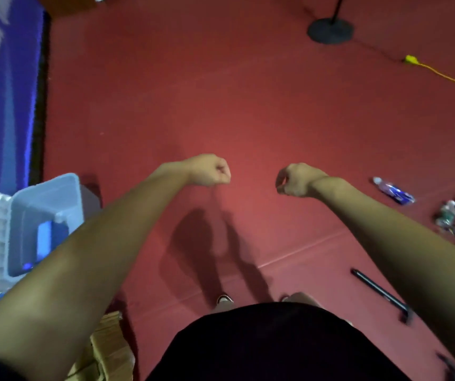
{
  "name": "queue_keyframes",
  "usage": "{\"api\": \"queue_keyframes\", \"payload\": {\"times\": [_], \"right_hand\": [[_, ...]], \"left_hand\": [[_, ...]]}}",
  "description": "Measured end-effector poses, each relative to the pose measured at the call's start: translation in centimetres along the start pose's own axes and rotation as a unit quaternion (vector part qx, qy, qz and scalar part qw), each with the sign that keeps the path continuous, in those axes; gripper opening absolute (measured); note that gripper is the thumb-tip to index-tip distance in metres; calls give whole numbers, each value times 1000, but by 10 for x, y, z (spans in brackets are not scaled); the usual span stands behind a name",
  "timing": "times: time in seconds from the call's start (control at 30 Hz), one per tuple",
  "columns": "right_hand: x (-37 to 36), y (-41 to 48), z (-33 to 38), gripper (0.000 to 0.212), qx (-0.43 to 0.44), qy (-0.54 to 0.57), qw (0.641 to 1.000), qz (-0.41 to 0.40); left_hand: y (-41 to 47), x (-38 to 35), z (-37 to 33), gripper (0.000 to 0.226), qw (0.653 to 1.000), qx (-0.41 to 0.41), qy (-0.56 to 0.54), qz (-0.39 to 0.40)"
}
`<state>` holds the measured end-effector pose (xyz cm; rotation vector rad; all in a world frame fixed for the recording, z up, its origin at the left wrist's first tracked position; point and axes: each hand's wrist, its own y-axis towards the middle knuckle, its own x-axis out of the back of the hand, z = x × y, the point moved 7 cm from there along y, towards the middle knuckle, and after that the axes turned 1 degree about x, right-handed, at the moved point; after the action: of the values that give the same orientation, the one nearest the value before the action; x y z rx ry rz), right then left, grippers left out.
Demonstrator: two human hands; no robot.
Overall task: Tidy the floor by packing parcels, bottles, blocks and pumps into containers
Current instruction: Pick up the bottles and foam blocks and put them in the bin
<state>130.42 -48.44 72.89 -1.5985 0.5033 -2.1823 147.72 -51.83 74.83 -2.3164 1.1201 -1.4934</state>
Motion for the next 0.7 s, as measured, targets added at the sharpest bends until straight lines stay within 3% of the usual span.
{"api": "queue_keyframes", "payload": {"times": [0.37, 0.7], "right_hand": [[-33, -140, -272, 22, -141, 155, 978, -22], [-57, -277, -489, 20, -298, 254, 916, -87]], "left_hand": [[106, -155, -250, 14, 987, -92, 39, 129], [157, -268, -458, 12, 950, -202, 116, 209]]}}
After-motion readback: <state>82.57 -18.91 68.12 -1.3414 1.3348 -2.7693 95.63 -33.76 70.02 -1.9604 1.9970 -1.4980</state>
